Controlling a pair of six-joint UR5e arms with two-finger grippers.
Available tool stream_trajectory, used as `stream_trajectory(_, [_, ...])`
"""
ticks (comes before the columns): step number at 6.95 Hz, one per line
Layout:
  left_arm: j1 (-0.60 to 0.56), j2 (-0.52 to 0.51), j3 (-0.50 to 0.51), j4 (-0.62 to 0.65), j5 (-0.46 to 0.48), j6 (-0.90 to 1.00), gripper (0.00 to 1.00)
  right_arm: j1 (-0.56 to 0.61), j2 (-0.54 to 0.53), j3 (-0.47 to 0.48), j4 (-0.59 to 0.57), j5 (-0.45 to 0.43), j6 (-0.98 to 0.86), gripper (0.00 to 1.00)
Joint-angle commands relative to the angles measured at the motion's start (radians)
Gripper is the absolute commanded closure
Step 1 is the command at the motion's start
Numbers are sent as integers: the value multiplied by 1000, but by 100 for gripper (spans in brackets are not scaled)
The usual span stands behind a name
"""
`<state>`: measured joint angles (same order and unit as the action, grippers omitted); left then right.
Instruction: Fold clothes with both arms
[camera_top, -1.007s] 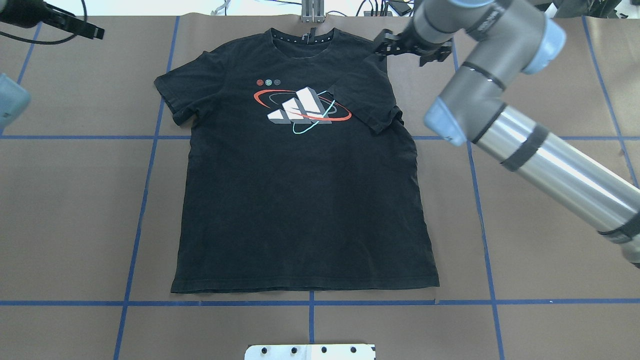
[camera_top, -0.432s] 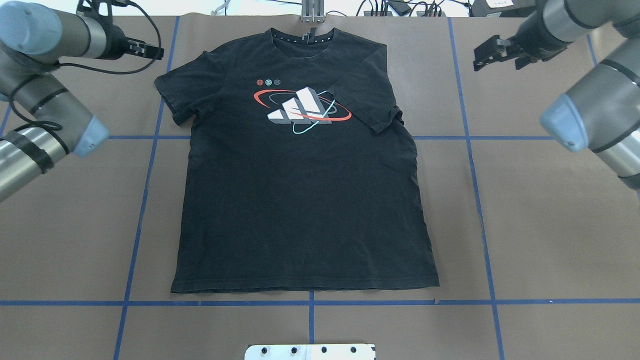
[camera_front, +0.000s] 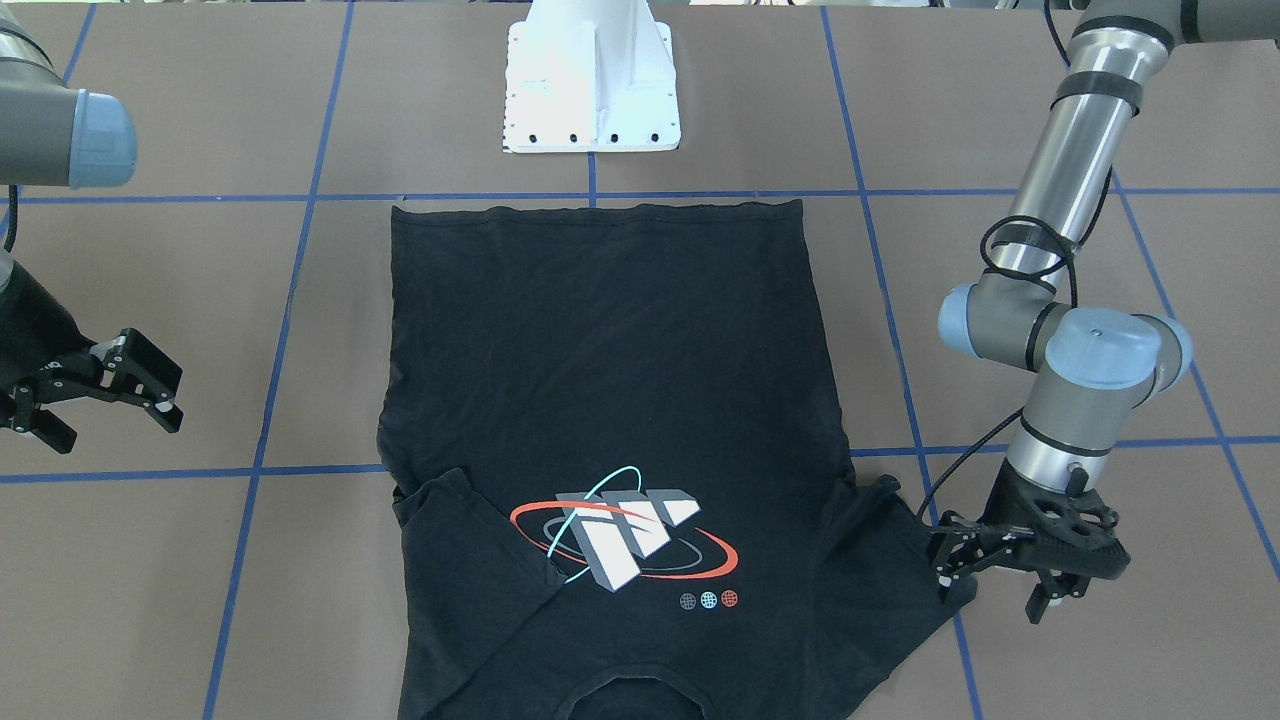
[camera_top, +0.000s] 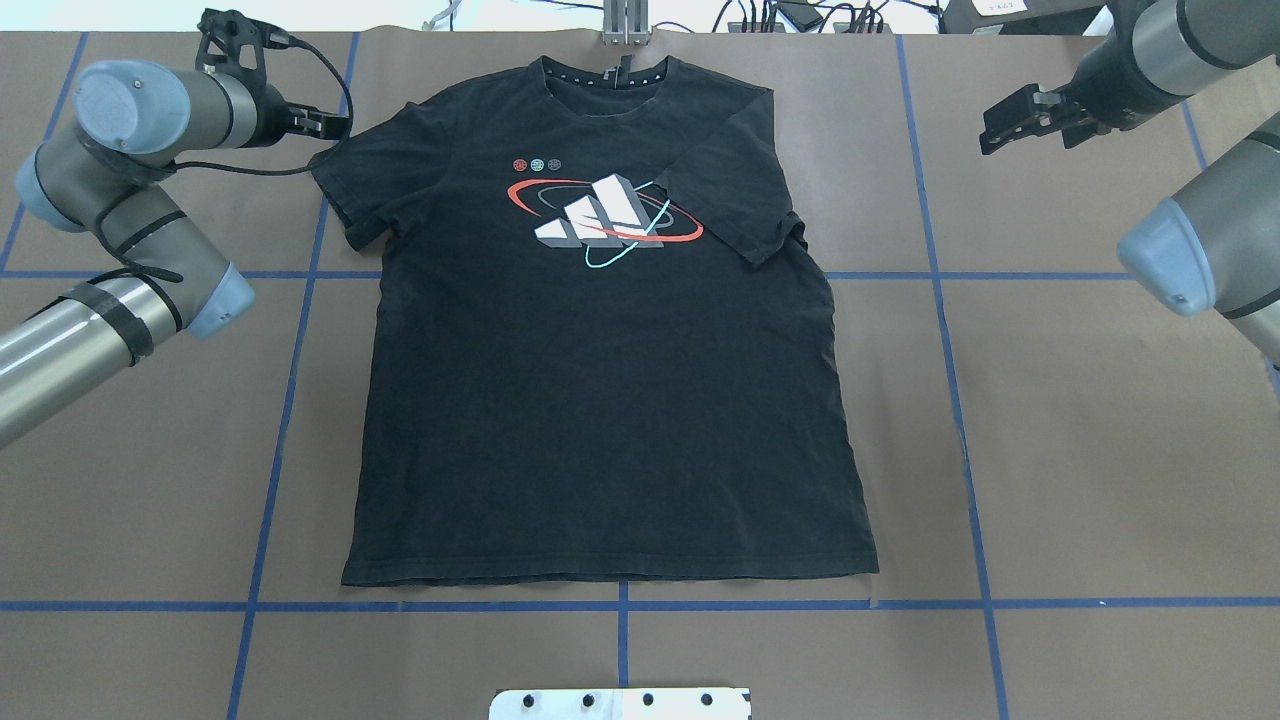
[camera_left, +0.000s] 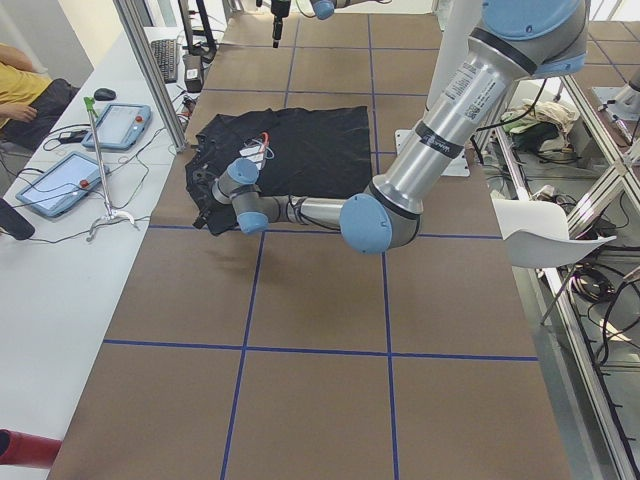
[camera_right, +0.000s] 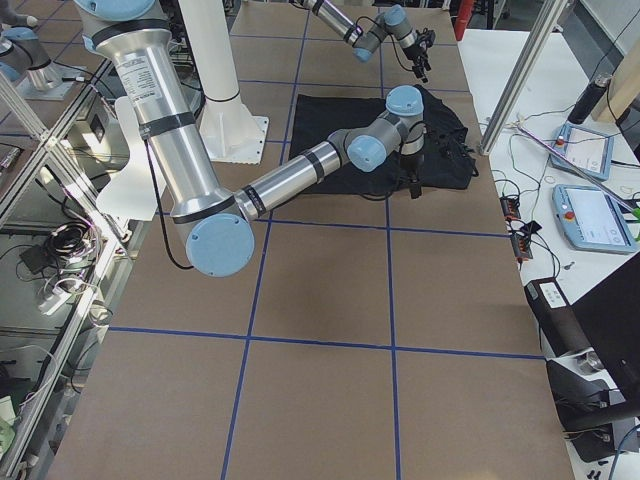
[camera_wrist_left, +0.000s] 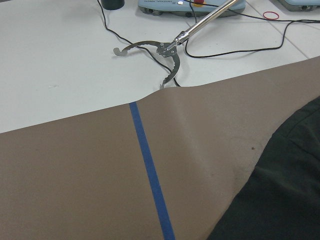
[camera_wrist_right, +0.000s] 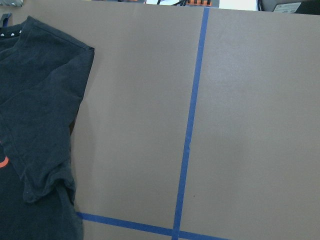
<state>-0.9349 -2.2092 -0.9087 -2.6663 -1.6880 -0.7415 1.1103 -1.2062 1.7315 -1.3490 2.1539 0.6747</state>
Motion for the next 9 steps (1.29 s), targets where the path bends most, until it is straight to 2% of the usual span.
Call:
stream_trajectory(1, [28, 2, 13, -14, 19, -39, 19, 0, 0, -1, 1, -2, -1, 0])
stream_trajectory(3, [39, 17, 13, -46, 19, -99, 38, 0, 7, 0, 1, -3, 0, 0])
stream_trajectory(4, [39, 31, 13, -49, 19, -139, 41, -1, 7, -1, 1, -3, 0, 0])
stream_trajectory(7, [39, 40, 14, -49, 19, -179, 41, -1, 8, -4, 1, -5, 0, 0])
stream_trajectory(9, [39, 48, 14, -56, 19, -180, 47, -1, 8, -4, 1, -6, 0, 0])
